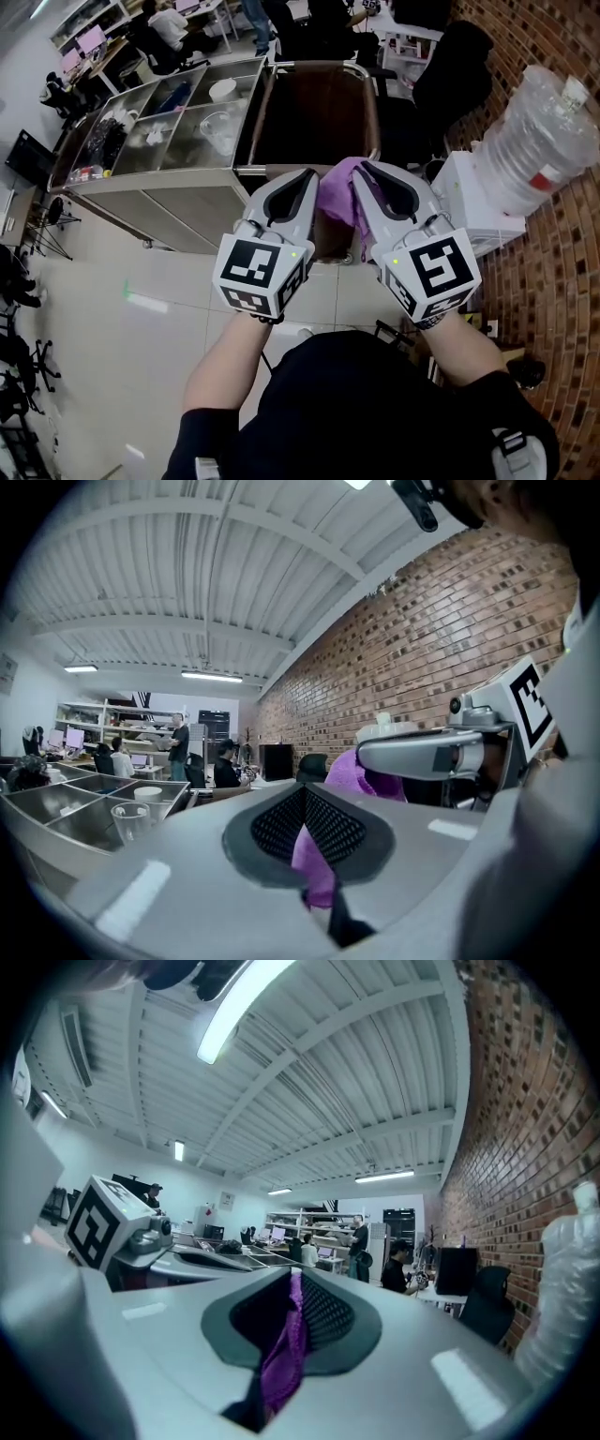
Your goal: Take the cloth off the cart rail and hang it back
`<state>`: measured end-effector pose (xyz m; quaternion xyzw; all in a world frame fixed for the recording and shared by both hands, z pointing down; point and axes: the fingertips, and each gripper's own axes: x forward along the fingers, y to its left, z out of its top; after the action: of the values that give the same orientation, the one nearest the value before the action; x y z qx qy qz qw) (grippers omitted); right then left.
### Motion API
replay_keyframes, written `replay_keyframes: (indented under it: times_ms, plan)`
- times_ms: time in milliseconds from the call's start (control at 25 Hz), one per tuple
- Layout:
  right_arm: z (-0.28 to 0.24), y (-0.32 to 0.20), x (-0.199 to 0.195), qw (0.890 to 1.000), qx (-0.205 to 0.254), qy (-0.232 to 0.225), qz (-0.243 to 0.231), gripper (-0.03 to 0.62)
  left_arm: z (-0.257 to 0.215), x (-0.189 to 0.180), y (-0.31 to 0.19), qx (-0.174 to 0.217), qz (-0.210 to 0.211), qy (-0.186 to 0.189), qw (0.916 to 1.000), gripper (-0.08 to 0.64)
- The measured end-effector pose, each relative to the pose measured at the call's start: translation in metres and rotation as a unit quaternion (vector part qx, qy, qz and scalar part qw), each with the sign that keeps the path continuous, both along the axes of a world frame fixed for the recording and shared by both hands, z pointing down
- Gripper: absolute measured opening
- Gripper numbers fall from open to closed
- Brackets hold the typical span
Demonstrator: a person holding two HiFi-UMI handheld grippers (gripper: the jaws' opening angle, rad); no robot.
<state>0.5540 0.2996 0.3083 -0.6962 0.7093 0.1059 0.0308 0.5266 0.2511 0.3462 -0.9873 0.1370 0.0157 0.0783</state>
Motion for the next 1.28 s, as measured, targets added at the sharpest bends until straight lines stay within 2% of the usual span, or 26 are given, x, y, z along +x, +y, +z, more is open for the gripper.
replay_keyframes:
  times_ms: [280,600,800,1280]
  plan:
    - [-0.001,-0.015,-0.027,0.998,0.008,0.001,-0.059,0.034,0.007,-0.03,-0.016,0.005,-0.061,-0.002,0.9981,0.0]
    - [-0.01,-0.046,-0.092,0.992,0.009,0.01,-0.124,0.032,-0.004,-0.102,-0.044,0.002,-0.133,0.01,0.9911,0.0]
    - [-0.015,-0.072,-0.146,0.988,0.009,0.015,-0.153,0.032,-0.003,-0.161,-0.068,0.004,-0.161,0.017,0.9869,0.0]
    - [-0.019,-0.14,-0.313,0.976,0.005,0.039,-0.216,0.032,-0.007,-0.333,-0.13,0.0,-0.222,0.045,0.974,0.0]
